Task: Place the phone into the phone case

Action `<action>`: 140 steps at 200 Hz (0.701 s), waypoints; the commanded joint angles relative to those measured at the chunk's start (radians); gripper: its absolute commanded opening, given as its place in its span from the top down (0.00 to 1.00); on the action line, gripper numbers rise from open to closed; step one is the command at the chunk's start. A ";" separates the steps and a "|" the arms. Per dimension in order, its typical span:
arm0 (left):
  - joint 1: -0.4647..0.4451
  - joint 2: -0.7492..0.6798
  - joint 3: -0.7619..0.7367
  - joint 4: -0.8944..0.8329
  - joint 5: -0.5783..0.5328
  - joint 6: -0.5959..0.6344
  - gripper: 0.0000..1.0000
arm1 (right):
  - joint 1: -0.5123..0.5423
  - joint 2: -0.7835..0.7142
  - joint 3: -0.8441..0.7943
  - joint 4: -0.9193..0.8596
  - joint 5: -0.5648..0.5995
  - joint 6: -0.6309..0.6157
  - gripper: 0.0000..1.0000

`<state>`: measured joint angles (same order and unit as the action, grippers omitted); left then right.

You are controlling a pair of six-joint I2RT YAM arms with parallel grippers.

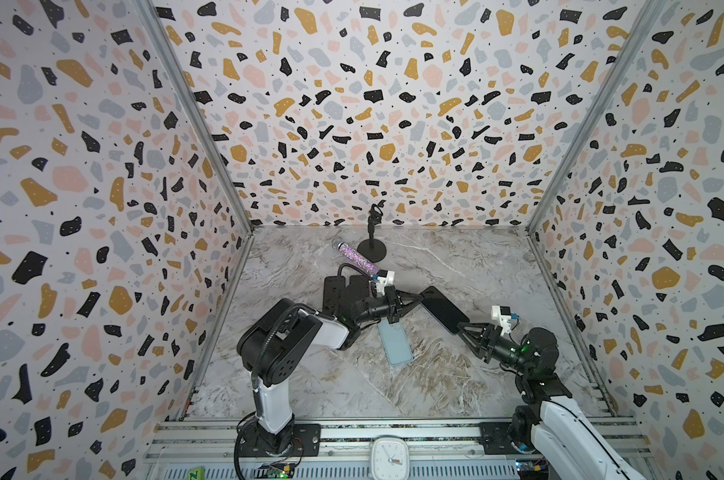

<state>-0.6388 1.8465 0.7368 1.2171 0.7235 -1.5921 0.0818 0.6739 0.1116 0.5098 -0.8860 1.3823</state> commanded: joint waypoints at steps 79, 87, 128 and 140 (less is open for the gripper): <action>-0.016 -0.026 -0.001 0.098 -0.001 0.007 1.00 | -0.007 0.030 -0.002 0.167 -0.009 0.074 0.82; -0.016 -0.031 -0.001 0.066 -0.002 0.027 1.00 | -0.008 0.031 -0.002 0.166 -0.010 0.075 0.83; -0.015 -0.071 0.046 -0.219 -0.027 0.216 0.83 | -0.024 0.039 -0.002 0.160 -0.030 0.074 0.87; -0.013 -0.089 0.075 -0.347 -0.045 0.307 0.71 | -0.032 0.044 -0.001 0.154 -0.039 0.070 0.88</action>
<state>-0.6510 1.8145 0.7502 1.0729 0.7090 -1.4738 0.0654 0.7174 0.0978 0.6220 -0.8986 1.4605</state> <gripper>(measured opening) 0.195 0.128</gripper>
